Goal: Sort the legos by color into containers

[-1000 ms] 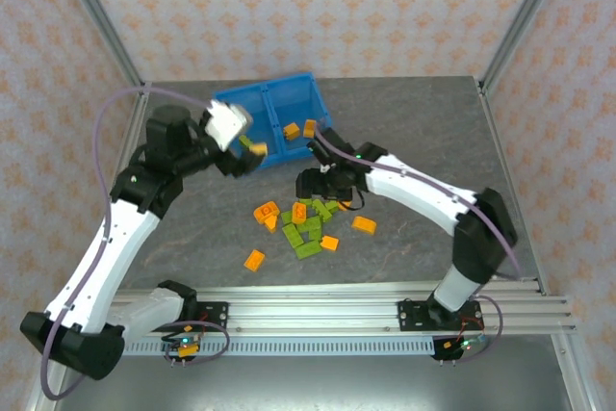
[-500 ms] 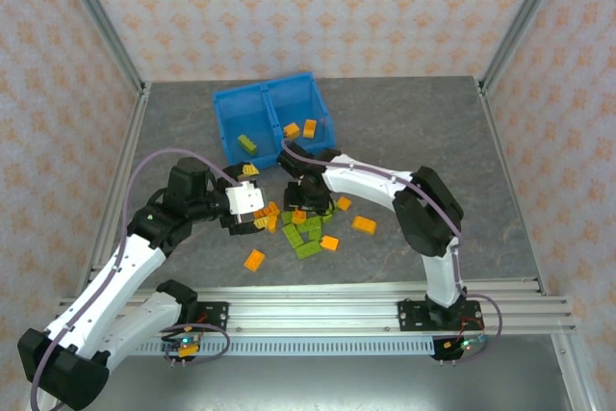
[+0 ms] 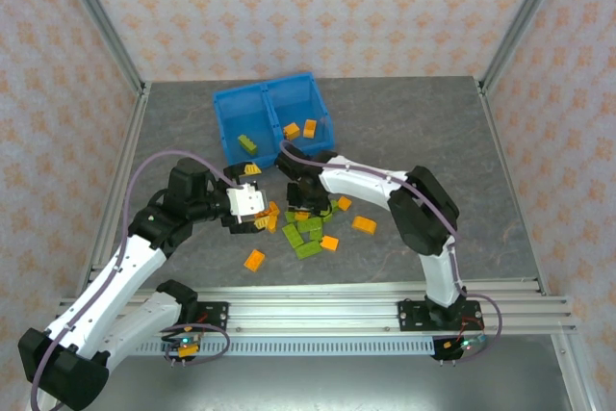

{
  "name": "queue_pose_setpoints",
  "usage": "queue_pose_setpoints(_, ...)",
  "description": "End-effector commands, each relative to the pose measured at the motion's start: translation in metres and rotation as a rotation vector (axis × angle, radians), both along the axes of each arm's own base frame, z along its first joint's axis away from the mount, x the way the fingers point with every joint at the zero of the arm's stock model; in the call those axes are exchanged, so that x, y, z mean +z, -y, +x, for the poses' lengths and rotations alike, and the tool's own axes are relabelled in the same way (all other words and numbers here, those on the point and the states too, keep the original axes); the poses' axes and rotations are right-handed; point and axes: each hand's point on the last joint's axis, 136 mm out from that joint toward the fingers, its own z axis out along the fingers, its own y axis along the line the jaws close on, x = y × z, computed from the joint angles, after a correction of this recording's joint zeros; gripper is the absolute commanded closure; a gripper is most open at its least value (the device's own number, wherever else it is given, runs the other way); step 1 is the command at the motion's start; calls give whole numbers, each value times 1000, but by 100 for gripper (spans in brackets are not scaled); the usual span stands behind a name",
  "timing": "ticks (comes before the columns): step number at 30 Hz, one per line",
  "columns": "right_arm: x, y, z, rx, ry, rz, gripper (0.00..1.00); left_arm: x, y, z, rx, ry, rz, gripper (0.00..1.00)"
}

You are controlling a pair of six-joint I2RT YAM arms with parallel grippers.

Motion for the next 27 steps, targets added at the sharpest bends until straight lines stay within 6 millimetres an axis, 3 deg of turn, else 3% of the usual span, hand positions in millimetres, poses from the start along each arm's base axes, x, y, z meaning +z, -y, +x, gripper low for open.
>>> queue_pose_setpoints(1,89,3,25,-11,250,77,70,17,7,-2,-28,77,-66,1)
queue_pose_setpoints(4,152,16,46,-16,474,92,71,24,8,1,-9,109,-109,0)
queue_pose_setpoints(6,183,28,64,-26,630,43,71,26,6,6,22,106,-123,0)
queue_pose_setpoints(8,202,39,84,-41,743,-32,70,32,3,17,100,94,-170,0)
queue_pose_setpoints(10,208,39,108,-35,818,-88,70,46,-5,37,240,77,-267,0)
queue_pose_setpoints(14,198,30,162,-19,844,-186,70,60,-31,71,526,-3,-378,0)
queue_pose_setpoints(20,156,18,227,-2,802,-291,70,48,-48,88,676,-55,-349,0)
queue_pose_setpoints(23,125,15,246,-48,705,-206,70,44,-50,89,686,-52,-340,0)
queue_pose_setpoints(27,91,-7,253,-28,598,-61,67,40,-51,91,690,-61,-330,0)
